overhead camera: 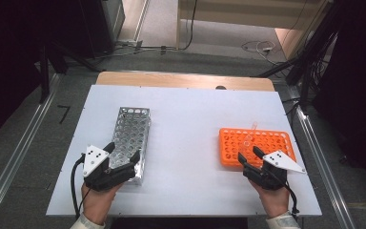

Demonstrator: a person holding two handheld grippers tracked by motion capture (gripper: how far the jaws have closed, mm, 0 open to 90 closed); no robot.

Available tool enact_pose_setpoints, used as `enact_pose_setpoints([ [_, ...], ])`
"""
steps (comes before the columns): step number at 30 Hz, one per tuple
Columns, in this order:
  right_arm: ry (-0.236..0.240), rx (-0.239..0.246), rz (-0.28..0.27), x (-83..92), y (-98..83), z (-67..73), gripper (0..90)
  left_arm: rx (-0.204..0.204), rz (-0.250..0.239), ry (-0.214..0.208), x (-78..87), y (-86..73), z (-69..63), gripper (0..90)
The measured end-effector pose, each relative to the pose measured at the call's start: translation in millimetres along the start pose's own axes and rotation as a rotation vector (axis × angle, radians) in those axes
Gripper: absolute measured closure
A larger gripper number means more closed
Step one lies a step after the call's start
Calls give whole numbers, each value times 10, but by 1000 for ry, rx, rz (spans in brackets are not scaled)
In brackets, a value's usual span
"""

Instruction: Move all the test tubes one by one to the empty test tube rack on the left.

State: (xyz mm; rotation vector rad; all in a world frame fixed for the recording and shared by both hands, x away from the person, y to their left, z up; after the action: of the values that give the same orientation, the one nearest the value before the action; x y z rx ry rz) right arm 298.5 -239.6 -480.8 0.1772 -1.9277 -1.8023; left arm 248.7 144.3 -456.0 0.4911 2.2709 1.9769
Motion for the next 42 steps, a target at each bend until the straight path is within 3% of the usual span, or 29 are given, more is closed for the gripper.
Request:
enact_pose_setpoints([
  [7, -34, 2, 36, -187, -99, -79, 462, -2, 2, -1, -5, -7, -3, 144],
  [16, -55, 27, 74, -275, -199, -96, 546, -5, 6, -1, -2, -9, -7, 144],
  [33, -72, 58, 79, -312, -240, -97, 720, -6, 7, -2, -3, -12, -15, 145],
  [42, -71, 52, 74, -302, -224, -97, 727, -14, 7, -3, -8, -19, -21, 148],
])
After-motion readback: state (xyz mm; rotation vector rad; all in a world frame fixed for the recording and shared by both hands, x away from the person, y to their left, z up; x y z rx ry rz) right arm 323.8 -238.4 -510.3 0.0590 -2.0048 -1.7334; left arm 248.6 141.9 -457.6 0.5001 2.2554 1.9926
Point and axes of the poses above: each handheld gripper's, and its own axes: x roughly backward along the jaws, y roughly out of its top, z roughly to its left, the point moved 7 cm from there along -x, roughly forward along the jaws, and after that the axes turned 12 degrees about -z, right-handed, at the moved point
